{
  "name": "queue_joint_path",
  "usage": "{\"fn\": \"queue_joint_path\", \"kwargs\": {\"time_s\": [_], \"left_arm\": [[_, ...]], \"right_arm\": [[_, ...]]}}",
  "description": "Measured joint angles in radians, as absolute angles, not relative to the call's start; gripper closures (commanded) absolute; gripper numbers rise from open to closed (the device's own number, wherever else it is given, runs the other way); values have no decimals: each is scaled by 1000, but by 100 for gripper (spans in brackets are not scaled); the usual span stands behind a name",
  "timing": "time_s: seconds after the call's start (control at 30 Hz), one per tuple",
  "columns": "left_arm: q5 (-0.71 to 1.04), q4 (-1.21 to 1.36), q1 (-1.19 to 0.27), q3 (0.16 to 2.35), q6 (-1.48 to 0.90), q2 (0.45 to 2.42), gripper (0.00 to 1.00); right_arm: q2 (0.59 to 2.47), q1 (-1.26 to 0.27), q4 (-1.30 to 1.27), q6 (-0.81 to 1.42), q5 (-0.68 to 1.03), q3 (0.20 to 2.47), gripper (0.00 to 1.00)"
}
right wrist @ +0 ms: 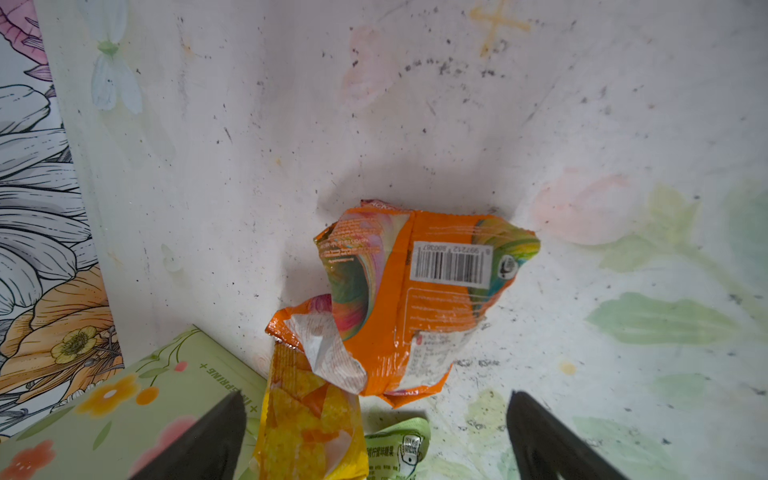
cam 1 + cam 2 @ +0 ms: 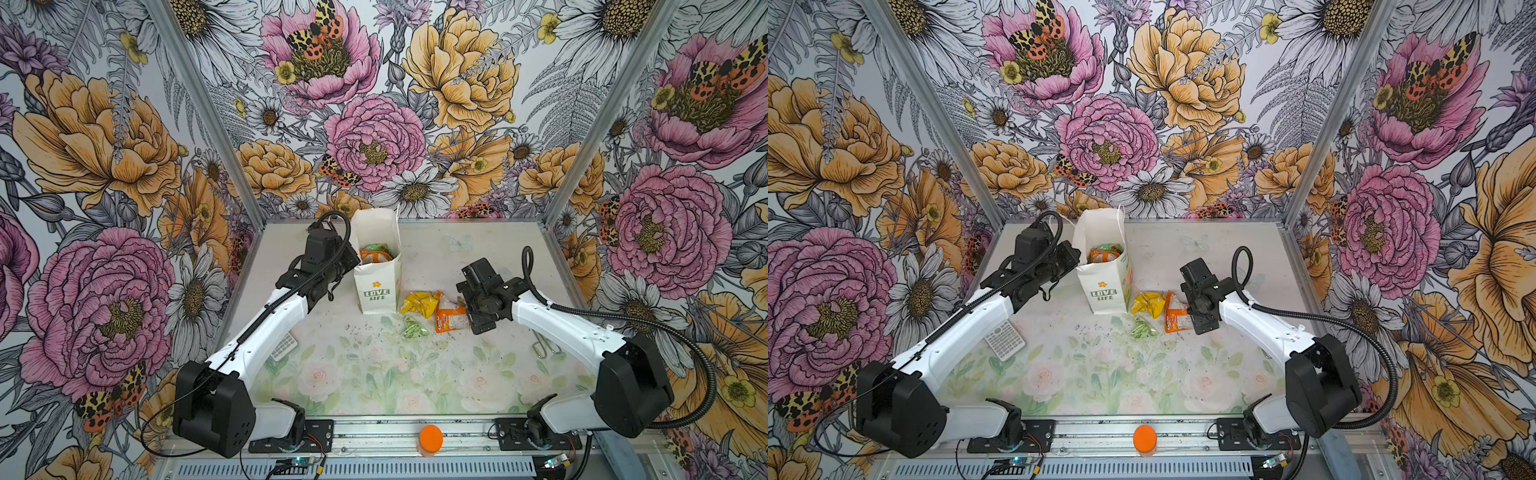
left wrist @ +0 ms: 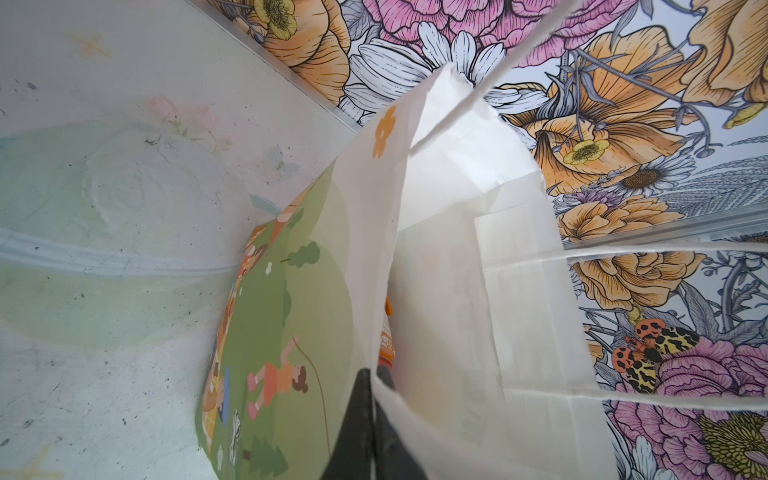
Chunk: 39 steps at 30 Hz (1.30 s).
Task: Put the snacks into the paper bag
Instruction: 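Lower the right gripper onto the orange rainbow-printed packet, then close the right gripper on the orange rainbow packet and lift it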
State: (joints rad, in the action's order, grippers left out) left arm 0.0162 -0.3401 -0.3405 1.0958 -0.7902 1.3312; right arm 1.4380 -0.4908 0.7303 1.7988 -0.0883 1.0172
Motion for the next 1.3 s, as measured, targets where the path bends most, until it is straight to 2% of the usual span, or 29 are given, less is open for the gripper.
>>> {"fn": "queue_joint_path", "kwargs": {"time_s": [1.3], "left_arm": [[24,-342,-321,1095,-790,1331,100]], "right_arm": [[1723,-467,591,1808,32,1037,0]]}}
